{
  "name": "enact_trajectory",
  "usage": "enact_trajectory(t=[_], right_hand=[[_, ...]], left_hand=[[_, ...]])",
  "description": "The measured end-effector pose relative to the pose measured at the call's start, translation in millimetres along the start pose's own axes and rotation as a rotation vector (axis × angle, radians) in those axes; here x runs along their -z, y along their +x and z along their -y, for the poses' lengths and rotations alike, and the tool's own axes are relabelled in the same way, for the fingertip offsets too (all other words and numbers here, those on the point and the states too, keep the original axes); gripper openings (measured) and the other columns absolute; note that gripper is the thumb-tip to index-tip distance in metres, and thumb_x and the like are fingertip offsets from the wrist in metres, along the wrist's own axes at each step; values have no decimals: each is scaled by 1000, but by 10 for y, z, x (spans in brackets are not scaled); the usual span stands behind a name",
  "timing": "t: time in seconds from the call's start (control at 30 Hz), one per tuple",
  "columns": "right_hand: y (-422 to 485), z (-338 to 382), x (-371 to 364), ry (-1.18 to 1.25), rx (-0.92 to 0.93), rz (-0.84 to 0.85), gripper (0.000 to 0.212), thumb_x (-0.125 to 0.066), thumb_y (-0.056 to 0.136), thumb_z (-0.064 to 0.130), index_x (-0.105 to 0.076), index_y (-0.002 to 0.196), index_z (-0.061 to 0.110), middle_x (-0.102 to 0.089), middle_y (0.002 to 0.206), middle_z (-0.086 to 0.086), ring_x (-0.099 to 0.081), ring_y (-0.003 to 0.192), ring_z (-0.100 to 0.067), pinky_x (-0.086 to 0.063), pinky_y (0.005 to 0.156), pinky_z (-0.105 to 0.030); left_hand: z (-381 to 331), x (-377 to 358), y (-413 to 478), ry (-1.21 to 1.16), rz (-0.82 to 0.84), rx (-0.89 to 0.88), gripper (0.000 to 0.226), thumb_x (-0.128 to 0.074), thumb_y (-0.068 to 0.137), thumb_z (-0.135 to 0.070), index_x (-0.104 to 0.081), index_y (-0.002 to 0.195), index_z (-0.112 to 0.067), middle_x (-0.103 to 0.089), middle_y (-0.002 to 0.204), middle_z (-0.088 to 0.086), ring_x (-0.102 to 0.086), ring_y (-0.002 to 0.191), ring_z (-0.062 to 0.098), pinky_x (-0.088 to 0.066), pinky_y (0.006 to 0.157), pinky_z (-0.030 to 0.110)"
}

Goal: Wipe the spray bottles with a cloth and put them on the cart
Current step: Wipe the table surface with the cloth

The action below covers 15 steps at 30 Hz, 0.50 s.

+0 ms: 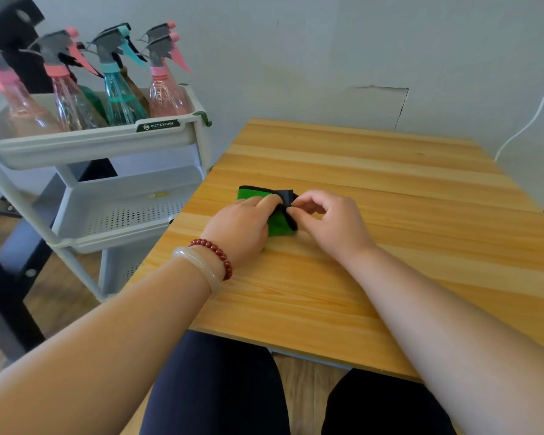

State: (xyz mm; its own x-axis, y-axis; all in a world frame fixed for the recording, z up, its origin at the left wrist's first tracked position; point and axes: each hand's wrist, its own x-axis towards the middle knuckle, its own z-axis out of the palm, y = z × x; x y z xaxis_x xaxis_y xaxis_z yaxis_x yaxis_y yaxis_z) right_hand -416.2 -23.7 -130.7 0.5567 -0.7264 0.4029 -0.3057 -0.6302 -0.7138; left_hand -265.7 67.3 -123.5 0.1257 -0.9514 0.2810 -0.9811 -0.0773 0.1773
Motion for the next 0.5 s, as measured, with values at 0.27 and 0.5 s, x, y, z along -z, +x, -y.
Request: enact_trajectory(t=[0.27,0.5], right_hand=[[273,-89,-63,-321,81,-95,20,-54,94,21,-70,96,9,-70,92,-7,-60,90,-30,-48,77,-40],[735,-242,-162,-598,158,-126,29,-51,91,28,-69,102,8,-67,98,-11,-61,91,-37,-47,72,-41]], left_hand=[[53,-147,304,64,-158,61,40,-34,105,-42,-56,113,-10,-58,105,6,-53,80,23,-38,60,33],[373,-212,692,144,-411,-182,42,-35,99,-35,-62,85,-6,-60,72,9,-57,55,31,-45,41,33]])
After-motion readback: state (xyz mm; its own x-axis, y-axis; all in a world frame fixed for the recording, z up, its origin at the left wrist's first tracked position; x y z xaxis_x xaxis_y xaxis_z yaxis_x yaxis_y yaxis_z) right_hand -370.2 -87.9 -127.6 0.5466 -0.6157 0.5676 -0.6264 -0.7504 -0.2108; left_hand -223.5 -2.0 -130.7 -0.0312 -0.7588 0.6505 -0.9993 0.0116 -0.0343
